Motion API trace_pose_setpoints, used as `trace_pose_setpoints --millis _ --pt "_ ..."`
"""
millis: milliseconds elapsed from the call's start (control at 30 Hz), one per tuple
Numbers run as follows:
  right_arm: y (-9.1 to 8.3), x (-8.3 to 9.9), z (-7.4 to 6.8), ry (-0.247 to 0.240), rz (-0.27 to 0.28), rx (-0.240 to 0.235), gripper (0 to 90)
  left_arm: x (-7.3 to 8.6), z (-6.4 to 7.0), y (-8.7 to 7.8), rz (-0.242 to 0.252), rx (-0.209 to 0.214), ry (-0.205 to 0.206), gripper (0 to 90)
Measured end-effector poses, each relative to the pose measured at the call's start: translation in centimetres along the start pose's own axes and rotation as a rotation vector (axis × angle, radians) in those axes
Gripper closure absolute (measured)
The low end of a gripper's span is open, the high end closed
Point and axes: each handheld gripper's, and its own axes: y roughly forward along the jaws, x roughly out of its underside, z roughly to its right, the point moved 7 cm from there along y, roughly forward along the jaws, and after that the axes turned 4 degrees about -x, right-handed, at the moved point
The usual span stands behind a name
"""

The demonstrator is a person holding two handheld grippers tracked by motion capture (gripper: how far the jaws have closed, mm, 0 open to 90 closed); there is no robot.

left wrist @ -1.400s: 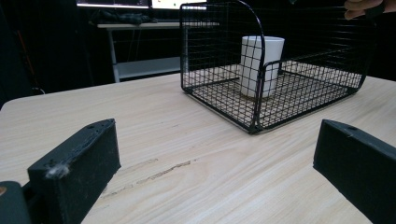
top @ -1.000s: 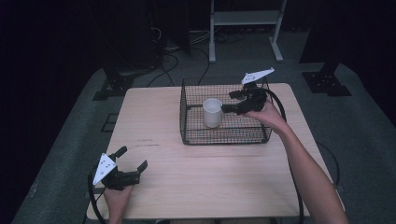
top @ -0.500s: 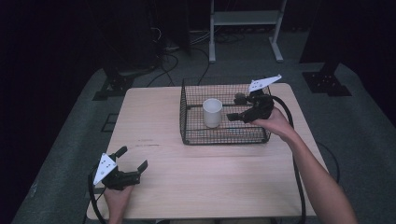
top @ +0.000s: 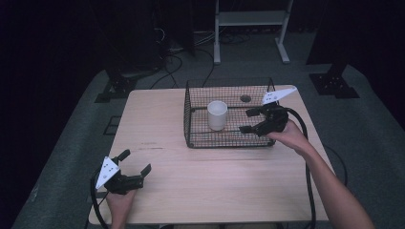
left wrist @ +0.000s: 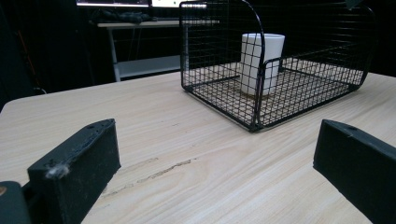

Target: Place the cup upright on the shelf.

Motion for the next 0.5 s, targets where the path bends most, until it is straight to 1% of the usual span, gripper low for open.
trace_pose_setpoints --millis 67,167,200,300,367,433,500 --pt "-0.2 0.4 0.0 0.007 0.004 -0.001 13.6 0.0 0.0 0.0 -0.001 -0.001 0.001 0.0" --pt "-0.4 1.1 -0.2 0.017 -0.009 -0.005 13.6 0.0 0.0 0.0 0.0 -0.001 0.002 0.0" --pt "-0.5 1.2 -0.2 0.016 0.002 -0.003 13.6 0.0 0.0 0.0 -0.001 -0.001 0.003 0.0" --pt "-0.8 1.8 -0.4 0.018 -0.003 -0.001 13.5 0.0 0.0 0.0 -0.001 -0.001 0.003 0.0" --pt "-0.9 2.2 -0.5 0.029 -0.006 -0.011 13.5 0.0 0.0 0.0 -0.001 -0.001 0.004 0.0" --pt "-1.1 2.4 -0.7 0.023 0.01 -0.003 13.5 0.0 0.0 0.0 -0.003 0.0 0.005 0.0" --pt "-1.2 2.7 -0.9 0.023 0.009 -0.006 13.5 0.0 0.0 0.0 -0.005 0.0 0.007 0.0"
